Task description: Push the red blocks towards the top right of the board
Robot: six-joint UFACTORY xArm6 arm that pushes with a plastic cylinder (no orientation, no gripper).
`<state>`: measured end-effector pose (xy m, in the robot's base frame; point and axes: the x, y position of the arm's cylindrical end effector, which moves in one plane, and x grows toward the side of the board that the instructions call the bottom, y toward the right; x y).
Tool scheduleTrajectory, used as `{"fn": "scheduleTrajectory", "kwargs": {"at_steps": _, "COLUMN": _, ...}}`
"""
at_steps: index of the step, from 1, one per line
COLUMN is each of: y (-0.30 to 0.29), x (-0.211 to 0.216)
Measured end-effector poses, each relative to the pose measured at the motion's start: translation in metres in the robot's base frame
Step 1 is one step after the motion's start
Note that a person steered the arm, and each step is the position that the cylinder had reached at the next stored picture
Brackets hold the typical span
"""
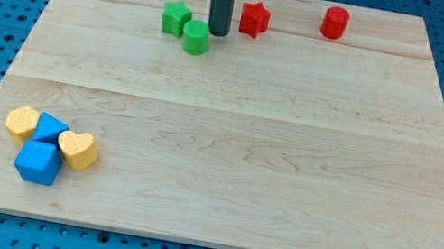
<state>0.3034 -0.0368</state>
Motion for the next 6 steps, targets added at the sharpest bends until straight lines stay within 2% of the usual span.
{"fn": "scheduleTrajectory", "kwargs": {"at_steps": 1, "y": 0.000, "x": 0.005}}
{"fn": "scheduleTrajectory", "kwargs": {"at_steps": 2, "y": 0.011, "x": -0.016}}
{"fn": "scheduleTrajectory", "kwargs": {"at_steps": 3, "y": 0.060, "x": -0.017}}
{"fn": "scheduleTrajectory", "kwargs": {"at_steps": 5, "y": 0.021, "x": -0.037}}
{"fn": "scheduleTrajectory", "kwargs": {"at_steps": 6, "y": 0.033, "x": -0.060}}
